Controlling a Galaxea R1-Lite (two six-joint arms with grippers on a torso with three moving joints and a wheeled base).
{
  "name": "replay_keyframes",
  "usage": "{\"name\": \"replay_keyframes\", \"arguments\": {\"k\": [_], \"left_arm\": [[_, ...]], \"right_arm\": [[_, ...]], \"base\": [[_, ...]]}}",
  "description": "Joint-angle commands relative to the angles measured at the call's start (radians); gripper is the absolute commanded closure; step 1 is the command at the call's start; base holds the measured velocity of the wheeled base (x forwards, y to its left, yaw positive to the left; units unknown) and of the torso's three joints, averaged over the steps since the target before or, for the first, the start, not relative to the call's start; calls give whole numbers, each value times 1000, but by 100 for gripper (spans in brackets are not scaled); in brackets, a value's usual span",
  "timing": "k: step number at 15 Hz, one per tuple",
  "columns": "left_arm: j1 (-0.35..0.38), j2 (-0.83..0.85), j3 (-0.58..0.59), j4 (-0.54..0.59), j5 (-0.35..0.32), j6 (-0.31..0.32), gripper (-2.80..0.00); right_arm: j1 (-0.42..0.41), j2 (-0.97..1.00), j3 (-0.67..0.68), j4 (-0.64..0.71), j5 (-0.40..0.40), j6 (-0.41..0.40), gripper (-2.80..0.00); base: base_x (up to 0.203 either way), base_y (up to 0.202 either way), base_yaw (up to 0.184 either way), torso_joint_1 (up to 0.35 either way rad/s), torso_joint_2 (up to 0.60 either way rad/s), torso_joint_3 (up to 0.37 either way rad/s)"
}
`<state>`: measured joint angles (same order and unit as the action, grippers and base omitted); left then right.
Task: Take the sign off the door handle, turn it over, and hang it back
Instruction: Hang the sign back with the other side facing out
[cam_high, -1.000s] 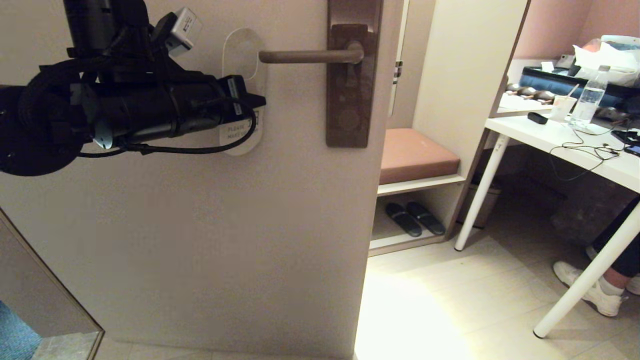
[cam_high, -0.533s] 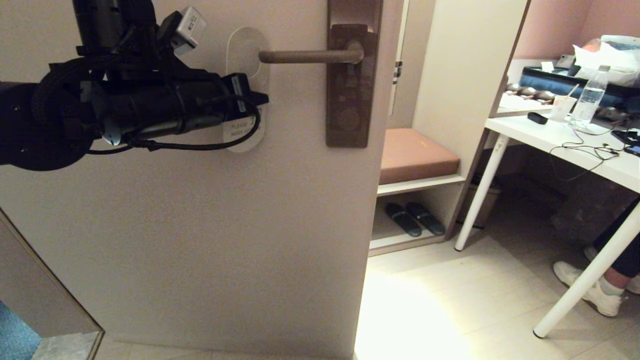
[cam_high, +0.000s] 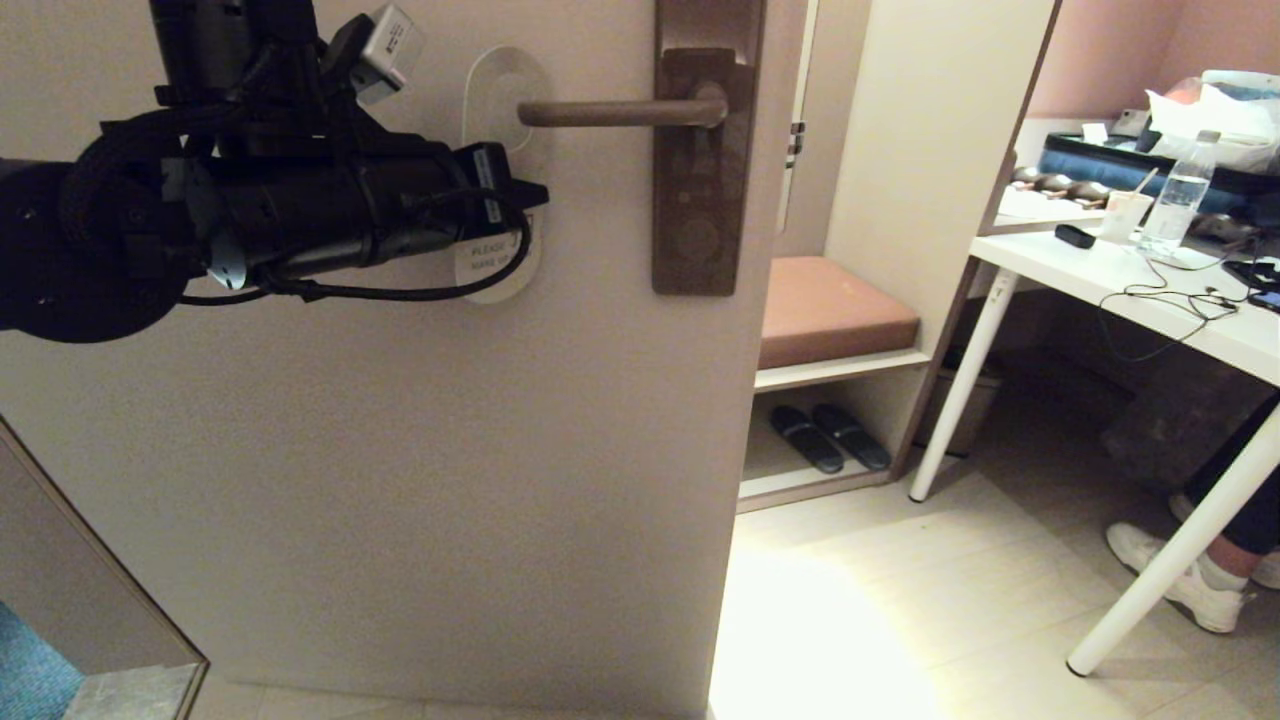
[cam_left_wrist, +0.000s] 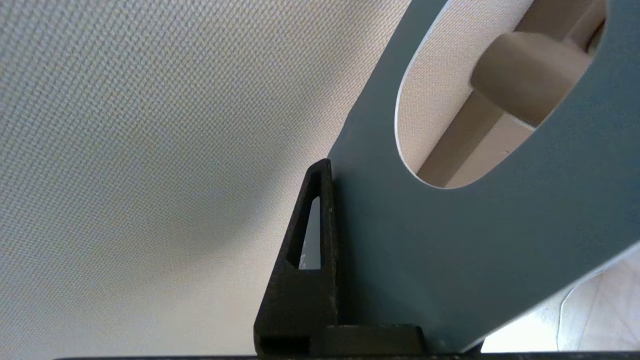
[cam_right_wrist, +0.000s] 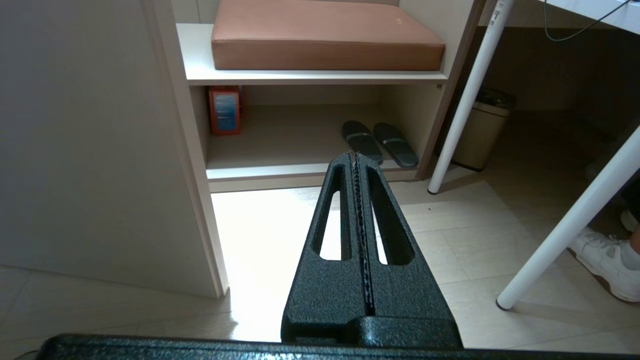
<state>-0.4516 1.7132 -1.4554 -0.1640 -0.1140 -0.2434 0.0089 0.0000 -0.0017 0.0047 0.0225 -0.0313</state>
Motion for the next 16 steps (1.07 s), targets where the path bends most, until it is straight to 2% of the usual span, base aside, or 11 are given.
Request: {"name": "replay_keyframes", "arguments": {"k": [1,10,16], "left_arm": [[-12,-12,4,-2,2,0,0],[-59,-50,59,-3,24,0,0],[-90,-33,55,-3,119,7,0]], "right_arm": [[0,2,0,0,-1,-1,0],[0,2,0,0,0,-1,0],[0,2,0,0,0,-1,0]], "base": [[0,0,0,0,0,0],[0,0,0,0,0,0],[0,0,0,0,0,0]]}}
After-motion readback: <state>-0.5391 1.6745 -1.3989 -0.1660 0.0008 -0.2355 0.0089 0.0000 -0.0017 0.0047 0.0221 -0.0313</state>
